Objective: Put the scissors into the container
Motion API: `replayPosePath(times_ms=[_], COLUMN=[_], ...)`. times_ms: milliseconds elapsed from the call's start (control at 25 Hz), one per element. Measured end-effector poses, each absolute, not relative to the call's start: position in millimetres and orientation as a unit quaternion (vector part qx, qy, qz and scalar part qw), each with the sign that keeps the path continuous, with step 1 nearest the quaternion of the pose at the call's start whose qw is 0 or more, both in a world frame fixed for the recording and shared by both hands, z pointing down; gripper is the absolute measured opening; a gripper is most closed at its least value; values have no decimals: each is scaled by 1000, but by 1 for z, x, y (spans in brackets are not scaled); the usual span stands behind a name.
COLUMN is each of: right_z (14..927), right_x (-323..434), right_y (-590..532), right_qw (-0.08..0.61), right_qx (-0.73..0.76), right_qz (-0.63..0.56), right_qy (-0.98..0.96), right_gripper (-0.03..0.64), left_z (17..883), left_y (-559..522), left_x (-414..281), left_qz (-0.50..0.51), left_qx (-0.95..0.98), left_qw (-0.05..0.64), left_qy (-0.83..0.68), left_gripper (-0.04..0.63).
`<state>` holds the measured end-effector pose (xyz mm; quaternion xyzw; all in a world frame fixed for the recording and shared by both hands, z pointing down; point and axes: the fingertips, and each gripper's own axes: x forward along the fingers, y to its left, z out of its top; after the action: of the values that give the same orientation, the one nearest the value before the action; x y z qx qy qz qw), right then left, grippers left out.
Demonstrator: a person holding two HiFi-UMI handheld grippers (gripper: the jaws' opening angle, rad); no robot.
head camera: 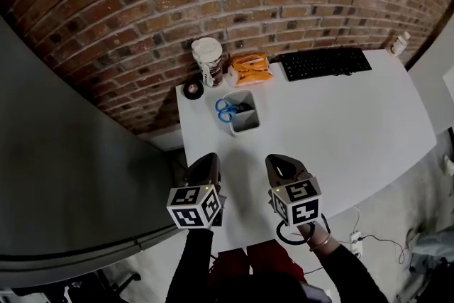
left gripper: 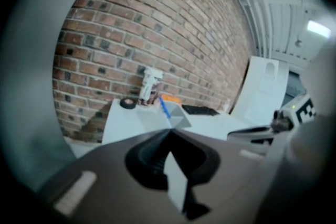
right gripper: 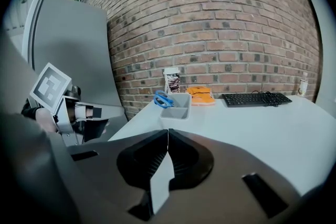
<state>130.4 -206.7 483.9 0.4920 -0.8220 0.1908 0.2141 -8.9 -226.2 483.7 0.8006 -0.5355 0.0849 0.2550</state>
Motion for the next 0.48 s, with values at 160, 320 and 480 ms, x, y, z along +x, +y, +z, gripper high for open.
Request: replayPosePath(times_ms=[160,320,480], right_z=[477,471,465], right_x=[131,131,130], right_y=[-198,-191,-182], right_qw=[207,201,196], right_qx=[498,502,503], right_qz=[193,190,187], right_qy=[-820,-819,-821], right_gripper=[9,9,9], left_z=[481,480,475], left_y=[-214,-204,-192], left_x=[-12,-15,-18], left_qz=[96,99,100], left_qx=[803,807,809], left_qw=[245,241,238], left_qy=[-534,-531,-528], left_gripper=[2,2,2])
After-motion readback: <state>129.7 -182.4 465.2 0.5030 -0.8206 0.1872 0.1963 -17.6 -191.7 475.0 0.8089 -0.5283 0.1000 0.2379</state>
